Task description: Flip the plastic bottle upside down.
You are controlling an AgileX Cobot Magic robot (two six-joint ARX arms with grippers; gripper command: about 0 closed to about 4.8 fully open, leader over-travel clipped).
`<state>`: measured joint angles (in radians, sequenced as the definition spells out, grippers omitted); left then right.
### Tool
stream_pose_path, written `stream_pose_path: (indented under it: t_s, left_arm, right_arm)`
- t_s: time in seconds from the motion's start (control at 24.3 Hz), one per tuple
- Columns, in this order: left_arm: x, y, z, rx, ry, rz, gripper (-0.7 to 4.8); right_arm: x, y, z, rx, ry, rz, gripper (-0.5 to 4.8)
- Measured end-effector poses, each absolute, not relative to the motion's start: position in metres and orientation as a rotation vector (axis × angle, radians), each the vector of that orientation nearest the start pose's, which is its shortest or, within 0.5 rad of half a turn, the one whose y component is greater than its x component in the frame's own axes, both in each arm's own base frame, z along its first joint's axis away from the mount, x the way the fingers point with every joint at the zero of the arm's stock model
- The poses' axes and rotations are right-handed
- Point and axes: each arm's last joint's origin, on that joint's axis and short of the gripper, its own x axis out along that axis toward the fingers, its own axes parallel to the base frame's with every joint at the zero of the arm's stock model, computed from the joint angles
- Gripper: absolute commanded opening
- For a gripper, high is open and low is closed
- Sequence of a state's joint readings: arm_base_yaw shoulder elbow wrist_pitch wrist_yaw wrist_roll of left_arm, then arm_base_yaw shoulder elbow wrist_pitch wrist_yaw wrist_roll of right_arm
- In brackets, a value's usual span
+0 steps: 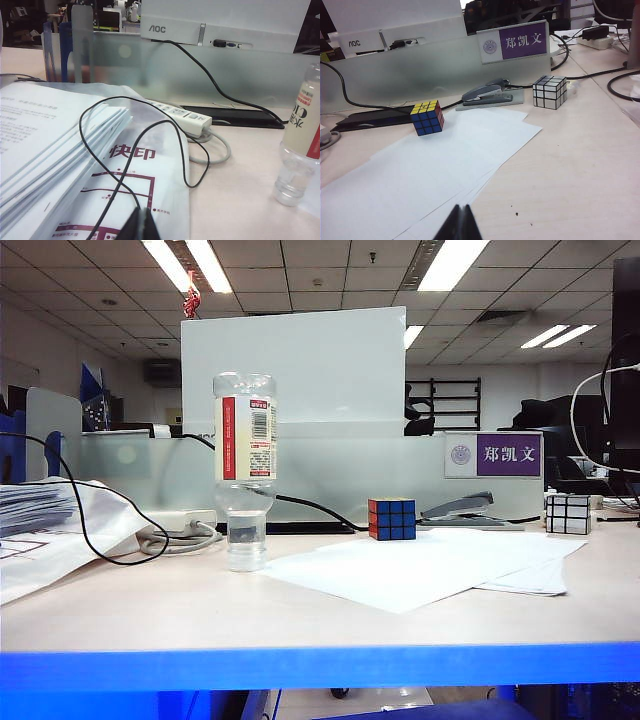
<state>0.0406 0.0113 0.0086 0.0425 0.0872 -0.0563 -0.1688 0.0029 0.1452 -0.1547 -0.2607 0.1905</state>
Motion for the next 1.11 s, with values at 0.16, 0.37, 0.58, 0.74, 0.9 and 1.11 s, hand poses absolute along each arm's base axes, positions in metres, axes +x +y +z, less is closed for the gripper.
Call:
stream_pose_path:
  t_s: [0.16, 0.37, 0.58, 0.74, 0.9, 1.11]
  left_arm:
    - [0.098, 0.001, 0.170, -0.054, -0.038, -0.049, -0.03]
    - [0.098, 0.001, 0.170, -0.054, -0.038, -0.050, -0.03]
    - [0.098, 0.001, 0.170, -0.054, -0.039, -0.050, -0.03]
    - [0.098, 0.001, 0.170, -0.054, -0.039, -0.050, -0.03]
    - [0.098, 0.001, 0.170, -0.054, -0.039, -0.050, -0.03]
    - [0.098, 0.001, 0.170, -0.054, -0.040, -0.050, -0.03]
  right_arm:
    - [0.086, -0.003, 0.197, 0.193, 0.024, 0.128, -0.09]
    - [0.086, 0.003, 0.197, 0.192, 0.032, 0.206, -0.09]
    - [0.086, 0.005, 0.197, 0.191, 0.034, 0.230, -0.09]
    - [0.086, 0.005, 0.197, 0.225, 0.038, 0.230, -0.09]
    - [0.087, 0.003, 0.196, 0.221, 0.026, 0.170, -0.09]
    - [0.093, 0.005, 0.177, 0.211, 0.050, 0.025, -0.09]
